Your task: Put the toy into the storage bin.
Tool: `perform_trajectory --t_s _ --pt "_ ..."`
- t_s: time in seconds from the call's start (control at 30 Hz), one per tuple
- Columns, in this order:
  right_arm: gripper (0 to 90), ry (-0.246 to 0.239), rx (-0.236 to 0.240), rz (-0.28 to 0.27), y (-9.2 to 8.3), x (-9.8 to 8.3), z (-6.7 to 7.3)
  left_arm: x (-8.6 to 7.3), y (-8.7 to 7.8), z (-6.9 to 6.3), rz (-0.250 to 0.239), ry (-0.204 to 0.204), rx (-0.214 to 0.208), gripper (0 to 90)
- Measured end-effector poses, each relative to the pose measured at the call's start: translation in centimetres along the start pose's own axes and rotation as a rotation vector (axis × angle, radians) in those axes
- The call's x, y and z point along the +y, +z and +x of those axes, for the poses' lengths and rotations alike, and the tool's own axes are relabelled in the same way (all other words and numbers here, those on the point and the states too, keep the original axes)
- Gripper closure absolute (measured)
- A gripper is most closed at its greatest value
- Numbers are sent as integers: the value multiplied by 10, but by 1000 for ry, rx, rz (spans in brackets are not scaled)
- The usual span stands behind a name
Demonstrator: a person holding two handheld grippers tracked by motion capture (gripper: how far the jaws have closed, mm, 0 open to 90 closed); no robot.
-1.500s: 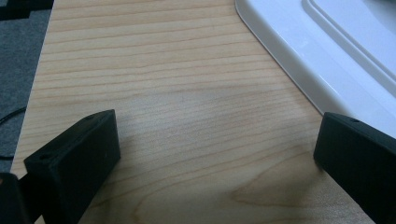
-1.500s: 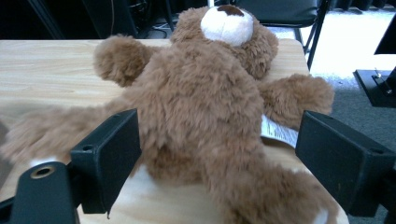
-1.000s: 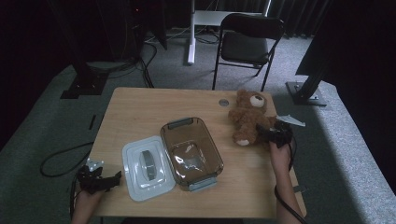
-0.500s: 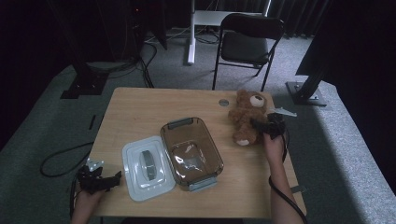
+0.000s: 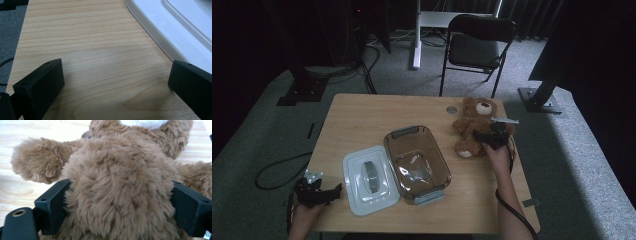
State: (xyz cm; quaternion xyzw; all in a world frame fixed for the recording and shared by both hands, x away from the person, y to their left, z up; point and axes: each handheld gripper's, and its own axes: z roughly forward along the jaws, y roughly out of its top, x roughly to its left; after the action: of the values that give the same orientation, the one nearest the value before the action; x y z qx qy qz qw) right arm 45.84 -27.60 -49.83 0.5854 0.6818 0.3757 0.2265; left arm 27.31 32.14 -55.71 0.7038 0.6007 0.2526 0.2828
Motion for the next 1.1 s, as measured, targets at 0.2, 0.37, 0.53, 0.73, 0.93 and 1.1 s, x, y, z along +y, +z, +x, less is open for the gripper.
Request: perform_trajectory --t_s 0.2,0.37,0.53,0.73,0.93,1.1 --pt "108 -2 12 35 7 -2 1 0 0 0 0 0 0 10" --pt "108 -19 1 55 10 -3 5 0 0 0 0 0 0 11" --pt "163 1 14 76 15 -1 1 0 0 0 0 0 0 10" --pt "282 13 18 88 13 0 -1 0 0 0 0 0 0 10" --pt "477 27 -8 69 8 -1 -4 0 0 0 0 0 0 10" --pt "599 41 -3 26 -1 -4 -6 0 0 0 0 0 0 10"
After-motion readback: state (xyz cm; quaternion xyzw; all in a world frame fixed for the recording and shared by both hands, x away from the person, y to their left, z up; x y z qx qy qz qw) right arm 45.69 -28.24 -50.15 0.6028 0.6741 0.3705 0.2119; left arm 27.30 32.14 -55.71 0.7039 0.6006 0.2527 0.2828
